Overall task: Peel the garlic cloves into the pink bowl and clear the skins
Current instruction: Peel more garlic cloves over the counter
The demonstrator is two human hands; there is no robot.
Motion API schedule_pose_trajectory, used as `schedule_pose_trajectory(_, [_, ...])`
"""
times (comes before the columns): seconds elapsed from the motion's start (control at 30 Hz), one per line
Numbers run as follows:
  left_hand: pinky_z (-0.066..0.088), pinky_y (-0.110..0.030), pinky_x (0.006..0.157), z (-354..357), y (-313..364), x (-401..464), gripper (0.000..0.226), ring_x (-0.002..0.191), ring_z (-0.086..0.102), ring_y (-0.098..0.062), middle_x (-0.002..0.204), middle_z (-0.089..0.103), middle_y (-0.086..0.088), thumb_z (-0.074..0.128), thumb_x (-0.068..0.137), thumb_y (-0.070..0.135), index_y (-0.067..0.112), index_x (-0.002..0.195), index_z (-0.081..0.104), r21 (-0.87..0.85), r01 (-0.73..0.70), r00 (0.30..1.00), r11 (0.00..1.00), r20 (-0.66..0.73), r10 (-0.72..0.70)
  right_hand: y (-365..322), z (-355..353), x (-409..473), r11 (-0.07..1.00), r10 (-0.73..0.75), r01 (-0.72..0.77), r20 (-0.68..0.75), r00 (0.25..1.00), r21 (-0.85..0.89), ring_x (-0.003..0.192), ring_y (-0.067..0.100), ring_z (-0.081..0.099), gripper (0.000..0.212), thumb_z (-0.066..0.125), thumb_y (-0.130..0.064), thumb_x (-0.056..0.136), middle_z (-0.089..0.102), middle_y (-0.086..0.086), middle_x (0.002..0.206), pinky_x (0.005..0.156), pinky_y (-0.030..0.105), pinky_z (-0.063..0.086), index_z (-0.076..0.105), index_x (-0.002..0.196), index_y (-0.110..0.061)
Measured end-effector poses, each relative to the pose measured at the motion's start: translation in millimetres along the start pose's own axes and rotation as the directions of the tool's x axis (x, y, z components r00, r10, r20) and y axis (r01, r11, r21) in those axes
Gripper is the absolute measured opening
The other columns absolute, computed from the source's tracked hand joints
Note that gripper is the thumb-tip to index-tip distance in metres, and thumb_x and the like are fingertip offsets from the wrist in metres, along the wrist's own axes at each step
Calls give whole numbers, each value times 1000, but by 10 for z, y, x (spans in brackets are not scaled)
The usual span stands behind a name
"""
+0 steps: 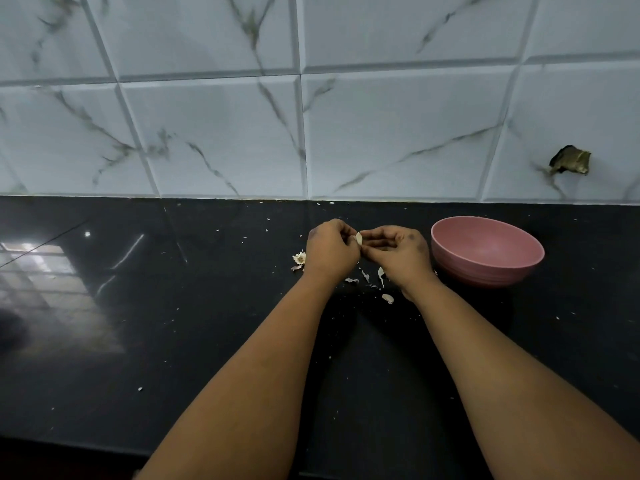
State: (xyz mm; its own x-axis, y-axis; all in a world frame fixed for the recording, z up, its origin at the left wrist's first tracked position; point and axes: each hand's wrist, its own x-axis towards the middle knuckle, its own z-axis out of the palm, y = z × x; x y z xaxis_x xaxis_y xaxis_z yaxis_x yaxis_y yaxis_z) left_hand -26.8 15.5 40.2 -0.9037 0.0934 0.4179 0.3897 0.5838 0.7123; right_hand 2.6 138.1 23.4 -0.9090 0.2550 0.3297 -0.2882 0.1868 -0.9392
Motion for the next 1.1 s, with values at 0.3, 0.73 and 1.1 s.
schedule_pose_trajectory(0.3, [55, -30, 78, 43, -16, 25, 5, 79, 67, -13, 77, 70, 6, 65, 82, 14, 17, 84, 68, -227, 63, 996, 972, -43, -75, 13, 12, 37, 997, 32, -27, -70, 997, 68, 76, 9, 69, 22, 78, 0, 75, 73, 10, 86, 71, 18, 54, 72, 95, -6])
schedule_pose_trajectory(0.73, [56, -16, 63, 28, -7, 35, 12, 58, 68, -10, 67, 69, -10, 68, 87, 1, -1, 75, 66, -764, 453, 889, 459, 351, -293, 23, -15, 64, 1000, -14, 13, -121, 993, -13, 77, 12, 70, 23, 79, 2, 72, 74, 4, 83, 74, 21, 56, 73, 89, -13])
schedule_pose_trajectory(1.1, [55, -13, 61, 27, -6, 38, 19, 56, 66, -7, 63, 70, -5, 58, 92, -5, 0, 76, 65, -790, 427, 902, 440, 336, -273, 17, -31, 67, 1000, -16, 14, -120, 993, -12, 80, 8, 71, 21, 82, -4, 71, 75, 2, 88, 74, 15, 54, 76, 90, -10])
